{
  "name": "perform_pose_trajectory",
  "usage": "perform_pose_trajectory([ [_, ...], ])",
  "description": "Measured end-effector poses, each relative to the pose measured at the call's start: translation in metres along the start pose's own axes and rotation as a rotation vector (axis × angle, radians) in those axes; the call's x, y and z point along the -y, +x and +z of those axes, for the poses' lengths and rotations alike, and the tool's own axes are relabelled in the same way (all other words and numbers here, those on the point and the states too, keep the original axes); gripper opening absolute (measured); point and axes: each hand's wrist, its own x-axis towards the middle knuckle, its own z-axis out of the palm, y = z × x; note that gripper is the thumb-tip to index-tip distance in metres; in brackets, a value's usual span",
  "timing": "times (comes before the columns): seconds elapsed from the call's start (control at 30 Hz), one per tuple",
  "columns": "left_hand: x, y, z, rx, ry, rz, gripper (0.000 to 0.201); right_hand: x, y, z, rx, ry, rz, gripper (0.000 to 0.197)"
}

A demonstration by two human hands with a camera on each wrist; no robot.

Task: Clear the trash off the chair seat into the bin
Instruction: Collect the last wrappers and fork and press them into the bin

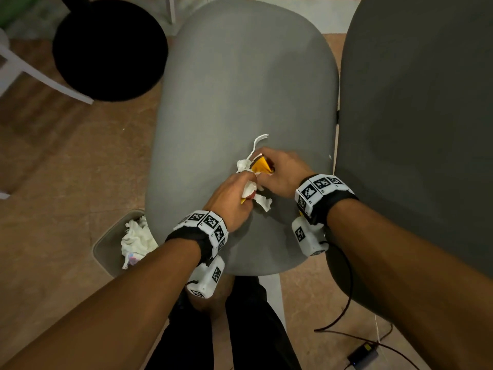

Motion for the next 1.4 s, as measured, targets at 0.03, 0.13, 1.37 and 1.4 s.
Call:
perform_pose_trajectory([
  [0.03,0.001,-0.004,0.001,-0.018,-0.032,-0.003,0.036,0.005,-0.002,0.002,0.021,0.005,0.006,0.033],
  [0.13,0.010,-0.016,-0.004,-0.090,-0.113,-0.035,0.041,0.018,-0.007,0.009,0.051,0.058,0.017,0.039],
  [1.37,0.336,-0.210,-0.033,-0.361,-0.462,-0.733,0.061,0.202,0.030,0.358,0.245,-0.040,0.064,0.055],
  [1.4,0.332,-0.212,-0.040,-0.358,-0.423,-0.735,0.057,0.209,0.027,0.351,0.238,-0.025,0.024,0.049],
])
